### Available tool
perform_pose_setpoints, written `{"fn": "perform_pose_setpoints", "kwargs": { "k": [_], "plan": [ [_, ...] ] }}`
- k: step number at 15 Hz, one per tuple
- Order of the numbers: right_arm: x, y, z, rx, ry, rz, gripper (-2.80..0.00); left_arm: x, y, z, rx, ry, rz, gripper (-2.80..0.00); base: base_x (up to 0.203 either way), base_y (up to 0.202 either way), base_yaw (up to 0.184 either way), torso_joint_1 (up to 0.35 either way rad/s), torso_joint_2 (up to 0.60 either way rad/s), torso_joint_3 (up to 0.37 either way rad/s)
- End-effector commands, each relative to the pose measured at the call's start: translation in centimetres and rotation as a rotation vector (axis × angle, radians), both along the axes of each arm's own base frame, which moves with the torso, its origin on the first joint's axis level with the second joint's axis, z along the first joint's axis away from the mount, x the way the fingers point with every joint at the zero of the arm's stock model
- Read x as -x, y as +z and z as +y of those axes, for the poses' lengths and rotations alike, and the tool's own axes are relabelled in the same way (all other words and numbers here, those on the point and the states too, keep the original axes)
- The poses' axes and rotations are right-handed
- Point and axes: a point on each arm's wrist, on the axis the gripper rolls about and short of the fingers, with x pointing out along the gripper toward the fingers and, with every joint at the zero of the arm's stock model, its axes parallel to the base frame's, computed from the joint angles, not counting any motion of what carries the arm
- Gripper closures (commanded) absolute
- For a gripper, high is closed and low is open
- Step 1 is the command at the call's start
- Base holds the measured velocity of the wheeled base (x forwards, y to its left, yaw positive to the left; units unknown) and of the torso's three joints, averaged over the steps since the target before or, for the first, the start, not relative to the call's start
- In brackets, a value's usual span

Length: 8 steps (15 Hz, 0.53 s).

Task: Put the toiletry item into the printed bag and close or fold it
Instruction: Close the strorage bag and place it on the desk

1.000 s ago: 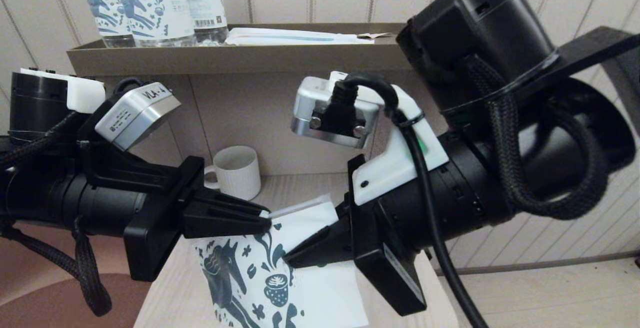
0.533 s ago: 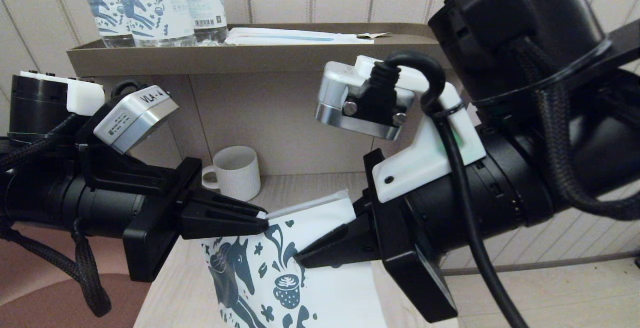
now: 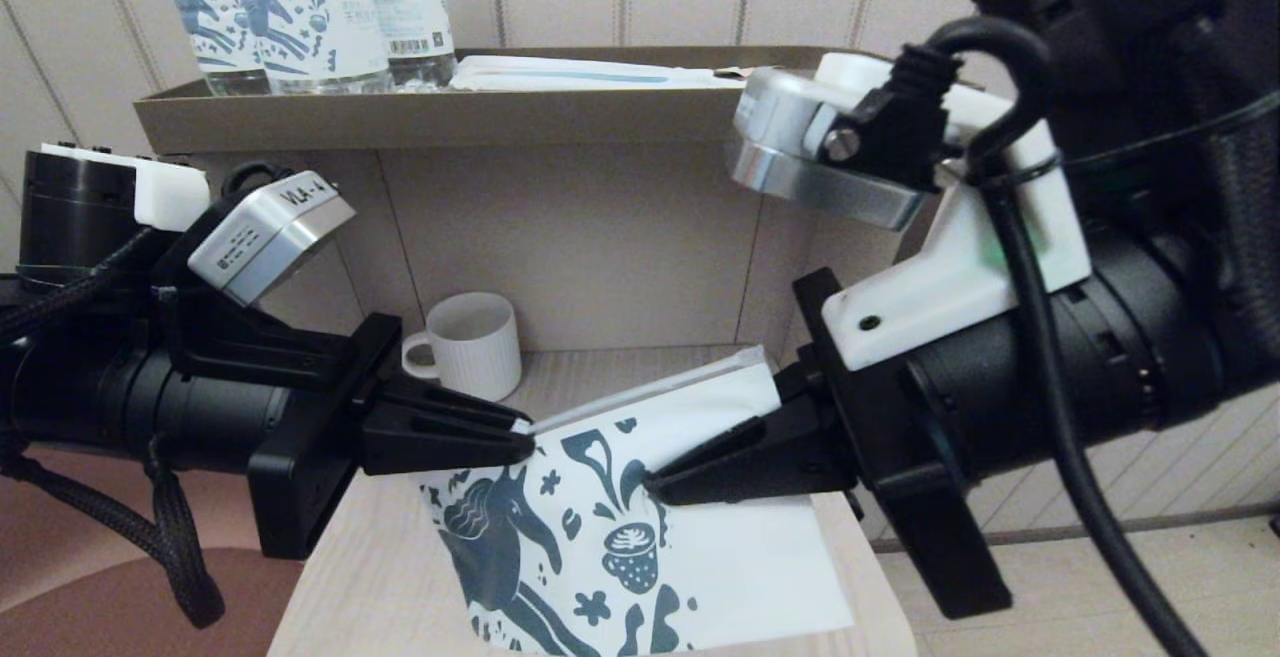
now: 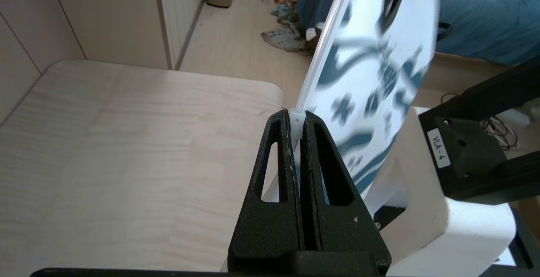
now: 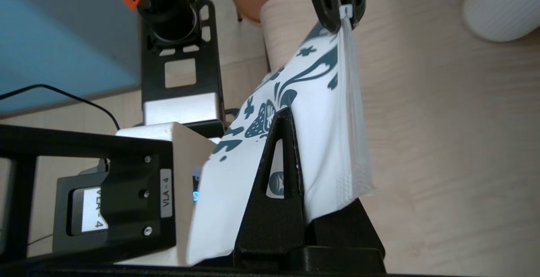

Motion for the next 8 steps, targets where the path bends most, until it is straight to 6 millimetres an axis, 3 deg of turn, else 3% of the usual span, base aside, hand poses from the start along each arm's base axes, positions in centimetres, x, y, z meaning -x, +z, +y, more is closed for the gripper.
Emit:
{"fn": "perform_pose_setpoints", "kwargs": {
  "k": [1,8],
  "plan": [
    [0.4,0.7,-1.1,-0.021,-0.015,-0.018,0.0,-0.1,-0.2,-0.1,-0.002,-0.008,0.0,0.0,0.0,0.0,0.0,0.0,0.0,0.0],
    [0.8,1.6,-3.0,-0.05,-0.053,-0.04,0.0,-0.2,-0.4,-0.1,-0.004,-0.012,-0.002,0.0,0.0,0.0,0.0,0.0,0.0,0.0]
  ]
}}
